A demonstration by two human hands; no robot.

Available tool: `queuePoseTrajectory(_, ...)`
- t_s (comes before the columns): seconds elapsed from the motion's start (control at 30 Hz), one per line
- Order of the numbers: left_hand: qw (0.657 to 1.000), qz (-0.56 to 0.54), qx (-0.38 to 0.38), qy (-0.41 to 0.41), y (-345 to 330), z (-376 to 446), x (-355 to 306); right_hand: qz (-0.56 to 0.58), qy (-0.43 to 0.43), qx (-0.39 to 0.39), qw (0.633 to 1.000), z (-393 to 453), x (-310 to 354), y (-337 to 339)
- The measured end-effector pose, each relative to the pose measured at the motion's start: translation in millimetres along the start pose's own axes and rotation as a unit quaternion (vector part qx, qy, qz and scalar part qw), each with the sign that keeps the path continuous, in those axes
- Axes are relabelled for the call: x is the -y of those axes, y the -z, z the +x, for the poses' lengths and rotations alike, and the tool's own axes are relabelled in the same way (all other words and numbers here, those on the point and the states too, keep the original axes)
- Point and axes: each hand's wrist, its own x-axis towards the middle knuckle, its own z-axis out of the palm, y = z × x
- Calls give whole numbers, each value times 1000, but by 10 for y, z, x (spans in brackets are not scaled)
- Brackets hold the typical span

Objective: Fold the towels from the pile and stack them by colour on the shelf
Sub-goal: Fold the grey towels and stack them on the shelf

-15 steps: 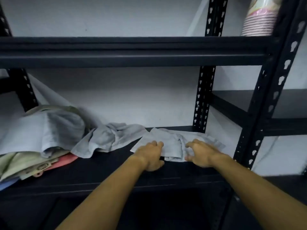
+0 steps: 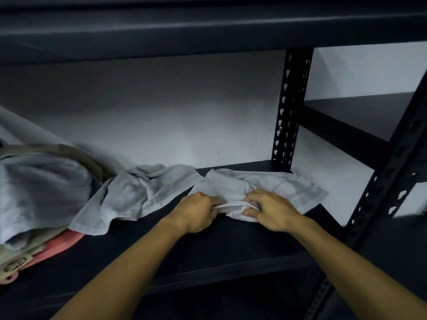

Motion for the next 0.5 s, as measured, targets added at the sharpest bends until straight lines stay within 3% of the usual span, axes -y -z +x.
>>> queuePoseTrajectory(0.17, 997, -28, -76, -23, 174, 158, 181, 161, -68, -58, 983, 60, 59, 61)
queuePoseTrajectory(0.27, 971, 39, -209, -111, 215, 161, 181, 278, -92, -94, 952, 86, 181, 188)
queuePoseTrajectory(0.37, 927, 89, -327, -160, 240, 29, 50, 307, -102, -116, 939, 123, 228, 294)
queuePoseTrajectory(0.43, 918, 90, -347, -169, 225, -48, -24, 331, -108, -115, 930, 131, 232, 333)
queuePoseTrajectory(0.5, 935, 45, -322, -141, 202, -75, -59, 354, -106, -100, 924, 120, 233, 366)
